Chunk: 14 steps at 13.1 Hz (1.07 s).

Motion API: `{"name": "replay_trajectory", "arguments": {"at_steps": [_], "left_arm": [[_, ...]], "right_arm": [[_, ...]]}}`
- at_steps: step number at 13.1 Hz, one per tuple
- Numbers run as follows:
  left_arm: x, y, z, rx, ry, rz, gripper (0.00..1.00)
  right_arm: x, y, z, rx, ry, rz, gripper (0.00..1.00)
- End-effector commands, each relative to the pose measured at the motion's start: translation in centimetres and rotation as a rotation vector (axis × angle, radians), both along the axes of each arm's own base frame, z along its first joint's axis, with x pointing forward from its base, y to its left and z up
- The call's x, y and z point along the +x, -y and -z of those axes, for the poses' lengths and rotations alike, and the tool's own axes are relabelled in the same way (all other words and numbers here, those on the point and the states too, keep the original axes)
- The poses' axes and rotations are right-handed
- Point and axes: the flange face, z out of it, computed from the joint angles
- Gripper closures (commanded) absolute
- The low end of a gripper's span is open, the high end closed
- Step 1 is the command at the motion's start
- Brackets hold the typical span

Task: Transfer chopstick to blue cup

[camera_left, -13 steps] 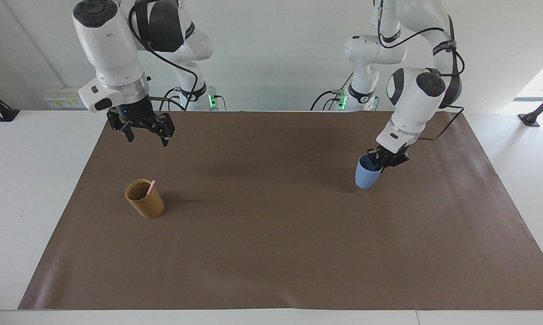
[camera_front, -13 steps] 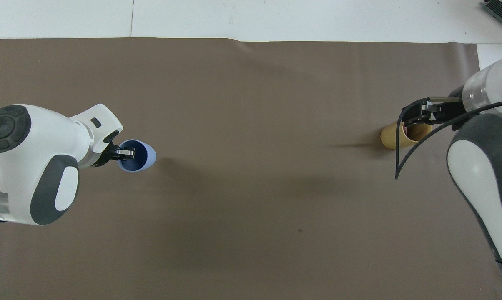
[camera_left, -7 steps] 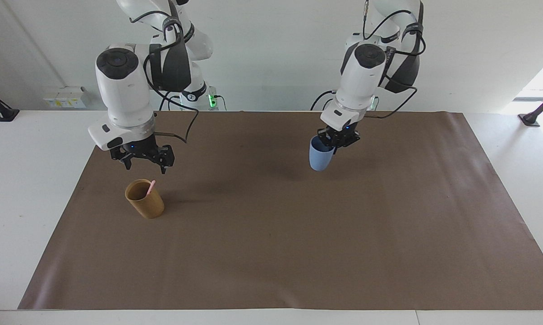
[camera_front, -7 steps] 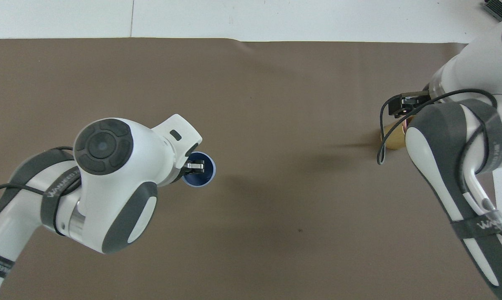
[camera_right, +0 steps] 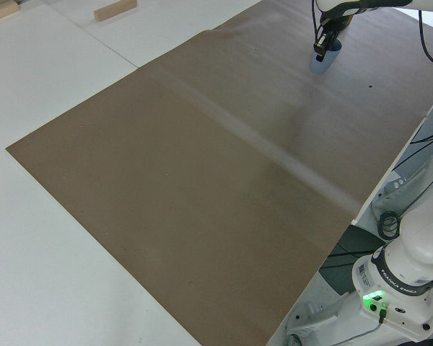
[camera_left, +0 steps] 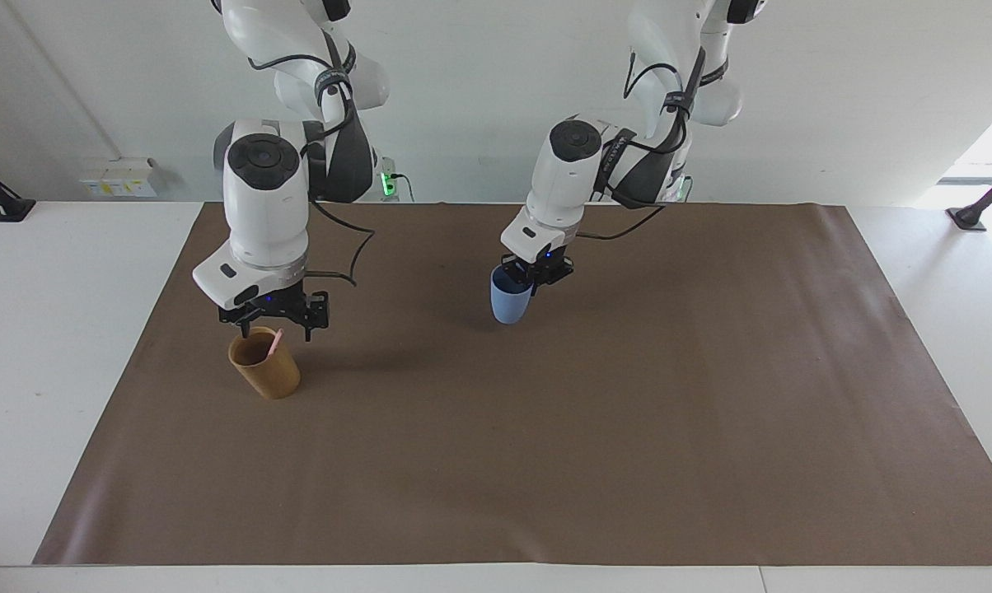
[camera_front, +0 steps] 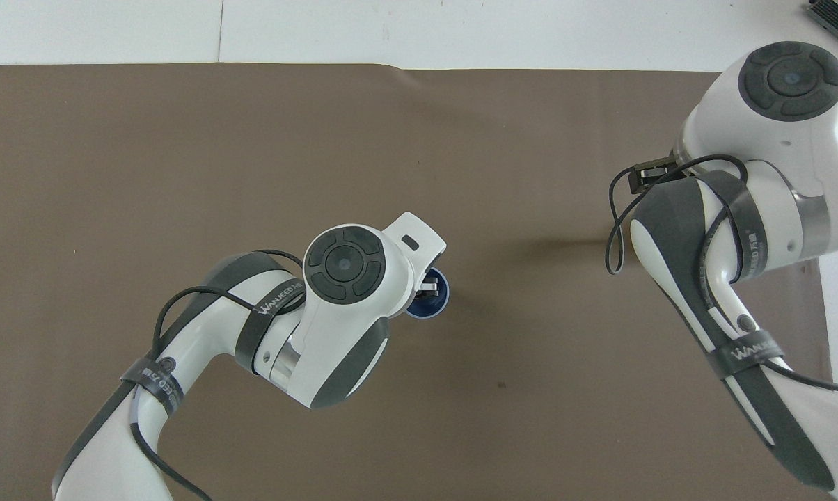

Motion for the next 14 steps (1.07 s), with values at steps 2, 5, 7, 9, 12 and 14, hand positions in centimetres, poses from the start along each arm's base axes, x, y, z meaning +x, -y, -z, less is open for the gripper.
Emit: {"name": "replay_trajectory", "arguments": {"at_steps": [2, 5, 7, 9, 12, 14], "left_arm": [[-0.1, 1.3, -0.6, -0.029, 0.017, -0.021, 1.00], [-1.4, 3.2, 1.7, -0.018, -0.002, -0.058, 1.00], [-2.1, 4.5, 3.2, -0.002, -0.016, -0.078, 1.00], [-2.3, 4.6, 3.1, -0.002, -0.021, -0.081, 1.00], [-2.7, 4.5, 4.1, 0.012, -0.036, -0.078, 0.89], [-2.7, 4.4, 4.1, 0.009, -0.035, -0.083, 0.44]], "right_arm": [[-0.3, 0.5, 0.0, -0.022, -0.024, -0.089, 0.89], [-0.3, 0.8, 0.0, -0.017, -0.031, -0.097, 1.00], [-0.6, 1.1, 0.2, -0.012, -0.046, -0.092, 1.00], [-1.1, 2.1, -0.5, -0.011, -0.048, -0.098, 1.00], [-1.6, 3.1, -2.5, 0.059, -0.020, -0.066, 1.00], [-2.1, 3.5, -4.5, 0.069, 0.021, -0.054, 1.00]]}}
